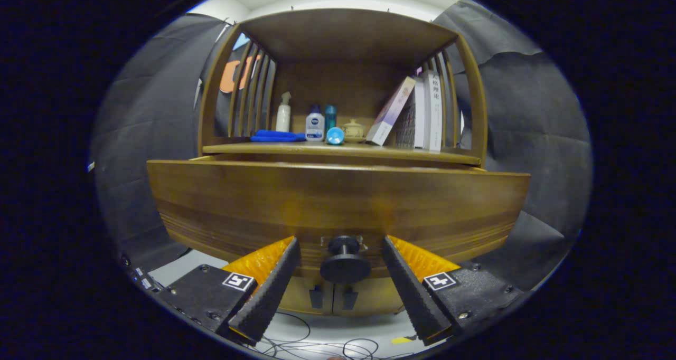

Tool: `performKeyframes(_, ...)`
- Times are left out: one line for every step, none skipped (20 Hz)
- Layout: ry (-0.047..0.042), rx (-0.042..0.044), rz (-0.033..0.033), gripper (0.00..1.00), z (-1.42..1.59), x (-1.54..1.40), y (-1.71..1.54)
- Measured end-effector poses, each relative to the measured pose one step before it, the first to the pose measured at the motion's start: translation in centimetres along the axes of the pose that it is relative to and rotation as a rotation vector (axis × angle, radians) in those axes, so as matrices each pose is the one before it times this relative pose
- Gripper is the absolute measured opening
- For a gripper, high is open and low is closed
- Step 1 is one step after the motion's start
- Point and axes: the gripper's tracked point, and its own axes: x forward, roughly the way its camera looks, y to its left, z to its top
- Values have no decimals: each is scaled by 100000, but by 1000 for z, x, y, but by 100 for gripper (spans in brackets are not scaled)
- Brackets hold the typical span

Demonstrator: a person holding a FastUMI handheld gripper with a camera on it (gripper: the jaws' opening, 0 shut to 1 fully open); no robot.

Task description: Pull open the drawer, take out the items inside it, and place them on the countertop above the cabinet.

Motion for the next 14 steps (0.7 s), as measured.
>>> performKeyframes(179,-65,-165,100,187,824,17)
performKeyframes(1261,-330,-130,100,192,1098,11)
performKeyframes(55,43,-117,100,254,648,77)
performKeyframes(668,-347,-75,100,204,765,-8)
performKeyframes(593,-293,-257,100,169,819,-12)
performKeyframes(275,-296,-233,100,215,813,154)
performKeyframes(356,42,-239,100,169,682,69)
performKeyframes(209,-225,-189,100,257,844,35)
performKeyframes(64,-49,-259,100,198,690,69)
performKeyframes(384,-343,-178,100,143,605,-14)
performKeyframes(285,-46,-229,100,134,632,28)
performKeyframes(722,-14,-108,100,229,557,-30)
performKeyframes(648,47,-110,100,155,618,30)
performKeyframes(297,-247,-834,100,33,466,126)
